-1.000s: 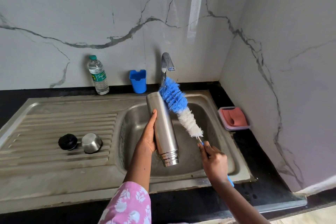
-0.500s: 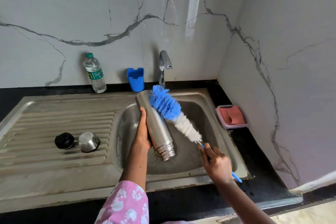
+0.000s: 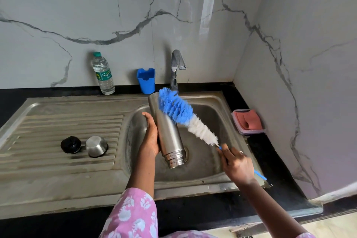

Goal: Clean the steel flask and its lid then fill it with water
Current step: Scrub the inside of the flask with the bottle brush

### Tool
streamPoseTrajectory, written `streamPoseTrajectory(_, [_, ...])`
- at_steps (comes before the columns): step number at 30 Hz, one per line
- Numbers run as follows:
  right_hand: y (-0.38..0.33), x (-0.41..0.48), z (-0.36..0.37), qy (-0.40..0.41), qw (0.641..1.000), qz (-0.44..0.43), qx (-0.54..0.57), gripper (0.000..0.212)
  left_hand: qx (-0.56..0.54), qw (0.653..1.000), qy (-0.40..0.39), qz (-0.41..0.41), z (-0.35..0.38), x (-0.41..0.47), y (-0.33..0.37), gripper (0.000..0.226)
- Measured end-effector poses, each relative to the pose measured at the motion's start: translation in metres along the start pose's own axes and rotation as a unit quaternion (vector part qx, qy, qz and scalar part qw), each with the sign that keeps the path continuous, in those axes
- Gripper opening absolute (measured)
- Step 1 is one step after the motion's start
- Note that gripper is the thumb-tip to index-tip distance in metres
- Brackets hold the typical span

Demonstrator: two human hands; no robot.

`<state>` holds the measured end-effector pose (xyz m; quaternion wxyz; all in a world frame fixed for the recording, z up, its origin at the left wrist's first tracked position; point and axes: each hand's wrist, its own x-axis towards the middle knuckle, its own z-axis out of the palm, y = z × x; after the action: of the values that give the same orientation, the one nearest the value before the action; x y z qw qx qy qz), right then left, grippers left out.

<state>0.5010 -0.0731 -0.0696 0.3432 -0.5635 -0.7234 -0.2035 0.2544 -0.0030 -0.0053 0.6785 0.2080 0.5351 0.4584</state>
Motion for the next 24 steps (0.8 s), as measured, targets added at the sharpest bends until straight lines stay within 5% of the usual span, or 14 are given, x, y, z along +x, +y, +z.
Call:
streamPoseTrajectory(6, [0.015,-0.004,-0.001,-0.009,0.999,-0.052,-0.008,0.015,0.035,0.999,0.012,0.022,-0.006,0.002,0.004,0.094])
streamPoseTrajectory(12, [-0.001,0.034,0.003,0.015,0.999,0.003,-0.046,0.028,0.078,0.996,0.015,0.045,0.007,0.004,0.004,0.083])
streamPoseTrajectory(17, [0.016,0.002,-0.001,-0.003,0.998,-0.055,0.005,0.030,0.055,0.997,0.024,0.044,0.000,0.007,0.005,0.083])
streamPoseTrajectory(24, [0.038,-0.003,-0.004,-0.022,0.997,-0.069,0.030,0.014,0.019,0.999,0.010,0.047,-0.006,0.019,0.006,0.090])
